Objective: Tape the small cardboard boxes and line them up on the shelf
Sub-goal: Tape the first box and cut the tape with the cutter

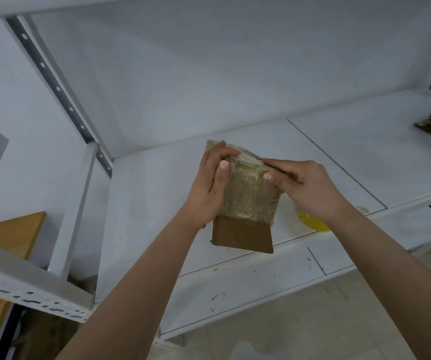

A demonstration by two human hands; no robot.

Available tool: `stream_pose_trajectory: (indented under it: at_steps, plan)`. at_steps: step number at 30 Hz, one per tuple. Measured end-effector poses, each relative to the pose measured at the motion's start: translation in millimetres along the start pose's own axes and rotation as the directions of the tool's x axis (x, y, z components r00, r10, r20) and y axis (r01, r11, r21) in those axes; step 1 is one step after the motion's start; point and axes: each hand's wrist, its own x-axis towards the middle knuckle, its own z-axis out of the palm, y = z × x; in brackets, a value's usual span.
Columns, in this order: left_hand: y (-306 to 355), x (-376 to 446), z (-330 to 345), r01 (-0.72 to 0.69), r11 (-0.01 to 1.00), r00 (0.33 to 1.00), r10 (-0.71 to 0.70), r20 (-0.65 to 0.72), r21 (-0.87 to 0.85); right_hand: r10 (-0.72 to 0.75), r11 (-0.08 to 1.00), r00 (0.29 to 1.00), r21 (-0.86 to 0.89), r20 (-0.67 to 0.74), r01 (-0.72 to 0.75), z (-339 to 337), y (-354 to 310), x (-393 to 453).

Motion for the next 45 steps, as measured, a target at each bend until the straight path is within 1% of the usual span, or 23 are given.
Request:
stream_pose_trajectory:
  at_steps: [5, 9, 11, 13, 16, 17, 20, 23, 25, 27, 28, 29, 32, 33, 36, 40, 42, 45]
  plan:
    - [9, -2, 7, 0.045, 0.999, 0.998, -0.046, 0.035, 0.021, 0.003, 1.000, 1.000, 0.014, 0.004, -0.003, -3, 3, -4]
    - [11, -3, 7, 0.023, 0.994, 0.997, -0.029, 0.065, 0.106, -0.010, 1.000, 1.000, 0.008, 0.000, 0.010, -2, 6, -4]
    - [10, -3, 7, 0.032, 0.988, 0.999, -0.038, 0.038, 0.150, -0.015, 1.000, 1.000, -0.016, -0.006, 0.015, -2, 5, -5]
    - [8, -3, 8, 0.021, 0.979, 1.000, -0.017, -0.022, 0.202, -0.009, 0.997, 1.000, -0.077, -0.029, 0.007, -2, 4, -7]
    - [6, -5, 10, 0.025, 0.971, 0.996, -0.005, -0.085, 0.239, 0.007, 0.977, 0.996, -0.211, -0.093, -0.027, -4, 6, -7]
    - [6, -6, 11, 0.029, 0.969, 0.996, -0.007, -0.089, 0.247, -0.002, 0.976, 0.993, -0.215, -0.120, -0.024, -3, 6, -7]
    - [6, -8, 16, 0.038, 0.965, 0.996, -0.014, -0.093, 0.261, -0.035, 0.994, 0.985, -0.111, -0.170, 0.016, 0, 7, -8]
    - [10, -8, 15, 0.039, 0.963, 0.994, -0.010, -0.110, 0.268, -0.051, 0.999, 0.987, -0.006, -0.155, 0.050, 2, 8, -12]
    - [13, -8, 13, 0.030, 0.963, 0.991, 0.006, -0.133, 0.269, -0.041, 0.978, 0.989, 0.195, -0.142, 0.069, 1, 12, -13]
    - [16, -8, 10, 0.040, 0.965, 0.987, 0.002, -0.158, 0.258, -0.025, 0.915, 0.987, 0.393, -0.161, 0.088, -2, 18, -14]
    - [18, -9, 9, 0.050, 0.967, 0.984, -0.005, -0.176, 0.250, -0.025, 0.896, 0.986, 0.434, -0.166, 0.096, -3, 21, -14]
    - [18, -9, 8, 0.058, 0.968, 0.981, -0.010, -0.193, 0.243, -0.036, 0.893, 0.987, 0.438, -0.156, 0.102, -3, 23, -13]
    - [20, -10, 8, 0.071, 0.972, 0.978, -0.023, -0.207, 0.225, -0.120, 0.921, 0.990, 0.364, -0.074, 0.139, 5, 20, -12]
    - [20, -10, 8, 0.079, 0.974, 0.977, -0.034, -0.208, 0.212, -0.148, 0.927, 0.986, 0.336, -0.074, 0.164, 8, 18, -11]
    - [21, -14, 10, 0.101, 0.978, 0.970, -0.057, -0.235, 0.182, -0.211, 0.932, 0.967, 0.267, -0.143, 0.243, 14, 12, -10]
    - [21, -17, 10, 0.099, 0.977, 0.966, -0.048, -0.254, 0.191, -0.223, 0.929, 0.961, 0.262, -0.162, 0.260, 17, 13, -12]
    - [22, -19, 13, 0.105, 0.977, 0.964, -0.055, -0.259, 0.185, -0.243, 0.948, 0.947, 0.157, -0.210, 0.278, 19, 11, -12]
    - [23, -20, 17, 0.096, 0.974, 0.962, -0.037, -0.272, 0.206, -0.288, 0.958, 0.926, -0.091, -0.246, 0.274, 21, 9, -11]
